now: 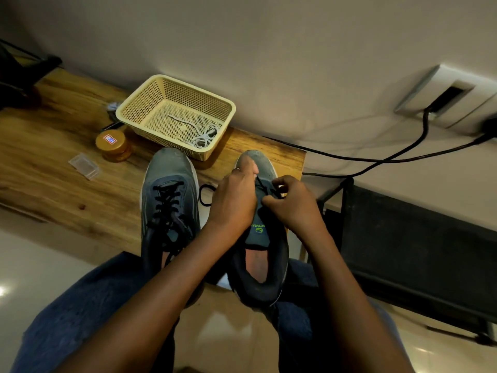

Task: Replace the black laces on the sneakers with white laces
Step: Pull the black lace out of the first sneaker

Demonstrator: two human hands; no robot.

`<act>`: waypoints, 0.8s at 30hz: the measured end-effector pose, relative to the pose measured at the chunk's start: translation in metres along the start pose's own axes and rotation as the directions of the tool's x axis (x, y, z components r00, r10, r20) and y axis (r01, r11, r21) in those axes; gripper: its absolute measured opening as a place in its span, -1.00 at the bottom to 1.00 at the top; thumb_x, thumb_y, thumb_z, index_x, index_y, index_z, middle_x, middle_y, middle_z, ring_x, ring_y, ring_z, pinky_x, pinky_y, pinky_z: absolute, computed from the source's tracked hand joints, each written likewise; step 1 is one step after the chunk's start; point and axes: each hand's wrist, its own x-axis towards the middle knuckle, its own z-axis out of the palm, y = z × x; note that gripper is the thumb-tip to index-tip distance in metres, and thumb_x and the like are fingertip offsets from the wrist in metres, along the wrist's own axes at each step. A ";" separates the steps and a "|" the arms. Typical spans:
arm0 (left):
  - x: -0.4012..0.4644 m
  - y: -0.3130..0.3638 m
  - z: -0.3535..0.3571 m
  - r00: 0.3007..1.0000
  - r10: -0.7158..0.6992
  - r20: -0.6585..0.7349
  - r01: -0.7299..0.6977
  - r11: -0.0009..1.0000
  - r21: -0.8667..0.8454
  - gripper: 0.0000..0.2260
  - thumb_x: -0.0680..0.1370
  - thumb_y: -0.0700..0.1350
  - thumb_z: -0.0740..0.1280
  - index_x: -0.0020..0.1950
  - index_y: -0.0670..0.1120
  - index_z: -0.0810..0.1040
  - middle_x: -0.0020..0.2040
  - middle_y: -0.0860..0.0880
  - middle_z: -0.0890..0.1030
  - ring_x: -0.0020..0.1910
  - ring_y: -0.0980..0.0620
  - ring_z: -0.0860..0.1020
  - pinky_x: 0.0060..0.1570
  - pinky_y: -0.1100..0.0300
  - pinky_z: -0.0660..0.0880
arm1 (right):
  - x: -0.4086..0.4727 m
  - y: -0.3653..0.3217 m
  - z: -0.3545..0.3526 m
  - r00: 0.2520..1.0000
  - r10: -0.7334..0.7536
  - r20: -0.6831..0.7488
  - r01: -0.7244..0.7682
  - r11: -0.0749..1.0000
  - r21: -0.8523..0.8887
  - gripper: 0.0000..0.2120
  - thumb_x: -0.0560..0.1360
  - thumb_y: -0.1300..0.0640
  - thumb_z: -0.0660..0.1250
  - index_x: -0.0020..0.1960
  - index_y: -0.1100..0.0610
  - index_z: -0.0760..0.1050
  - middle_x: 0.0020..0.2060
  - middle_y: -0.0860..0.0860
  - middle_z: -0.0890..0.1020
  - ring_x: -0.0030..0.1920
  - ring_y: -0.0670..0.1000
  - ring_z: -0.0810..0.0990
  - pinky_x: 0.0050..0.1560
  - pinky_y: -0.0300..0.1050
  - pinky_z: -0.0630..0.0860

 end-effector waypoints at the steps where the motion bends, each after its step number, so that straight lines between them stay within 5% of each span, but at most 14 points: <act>1: 0.001 -0.001 0.000 0.999 0.028 0.033 -0.028 0.999 0.016 -0.82 0.60 -0.22 0.21 0.19 -0.06 0.35 0.03 -0.09 0.57 -0.04 -0.09 0.54 -0.25 0.14 0.28 | 0.000 0.000 0.000 1.000 0.002 0.004 -0.002 1.000 -0.013 -0.53 0.43 0.10 0.41 0.31 0.13 0.45 0.20 0.09 0.55 0.12 0.07 0.57 0.12 0.08 0.55; 5: 0.000 -0.001 -0.006 0.989 0.112 0.094 -0.124 0.983 0.138 -0.73 0.53 -0.13 0.34 0.23 0.00 0.49 0.17 -0.02 0.54 0.15 -0.04 0.50 0.04 0.11 0.37 | 0.001 0.000 0.000 1.000 -0.015 0.012 0.015 0.999 -0.030 -0.52 0.42 0.04 0.44 0.30 0.14 0.46 0.18 0.09 0.56 0.13 0.07 0.57 0.12 0.07 0.55; 9: -0.001 0.001 -0.007 0.996 0.087 0.025 -0.090 0.988 0.127 -0.87 0.58 -0.12 0.28 0.10 -0.05 0.55 0.10 -0.04 0.57 0.08 -0.05 0.51 0.09 0.12 0.33 | 0.000 -0.001 0.001 1.000 -0.020 0.001 0.021 0.999 -0.042 -0.57 0.43 0.08 0.41 0.27 0.13 0.48 0.17 0.10 0.57 0.12 0.08 0.57 0.11 0.08 0.55; 13: 0.001 0.005 -0.004 0.996 0.079 0.037 -0.083 0.987 0.137 -0.85 0.64 -0.13 0.17 0.19 -0.08 0.45 0.14 -0.05 0.55 0.14 -0.06 0.48 0.16 0.10 0.30 | -0.001 -0.001 0.000 1.000 -0.026 -0.018 0.026 1.000 0.000 -0.58 0.42 0.09 0.39 0.26 0.13 0.49 0.15 0.09 0.59 0.10 0.07 0.59 0.10 0.08 0.56; 19: 0.000 0.002 0.000 0.999 -0.012 -0.046 0.007 0.996 -0.093 -0.91 0.66 -0.11 0.13 0.11 -0.11 0.33 -0.13 -0.06 0.51 -0.16 -0.05 0.46 -0.28 0.17 0.20 | 0.000 0.000 0.000 1.000 -0.016 -0.026 0.016 1.000 0.001 -0.59 0.43 0.07 0.36 0.25 0.10 0.47 0.15 0.09 0.58 0.07 0.09 0.59 0.09 0.08 0.55; 22: 0.001 0.003 0.000 0.999 0.032 0.011 -0.032 0.999 -0.008 -0.89 0.64 -0.15 0.16 0.16 -0.06 0.36 -0.01 -0.08 0.58 -0.04 -0.11 0.52 -0.20 0.13 0.24 | 0.002 0.002 0.000 1.000 -0.016 -0.013 0.015 0.999 -0.033 -0.60 0.44 0.08 0.36 0.26 0.11 0.46 0.15 0.09 0.57 0.08 0.09 0.57 0.08 0.07 0.55; 24: 0.000 0.002 0.000 0.994 0.070 0.080 -0.076 0.995 0.071 -0.81 0.60 -0.16 0.23 0.21 -0.01 0.42 0.12 -0.03 0.56 0.12 -0.08 0.49 0.04 0.03 0.36 | 0.003 0.003 0.001 1.000 -0.018 -0.006 0.018 0.998 -0.052 -0.59 0.44 0.06 0.37 0.27 0.11 0.46 0.15 0.09 0.56 0.09 0.09 0.57 0.08 0.04 0.54</act>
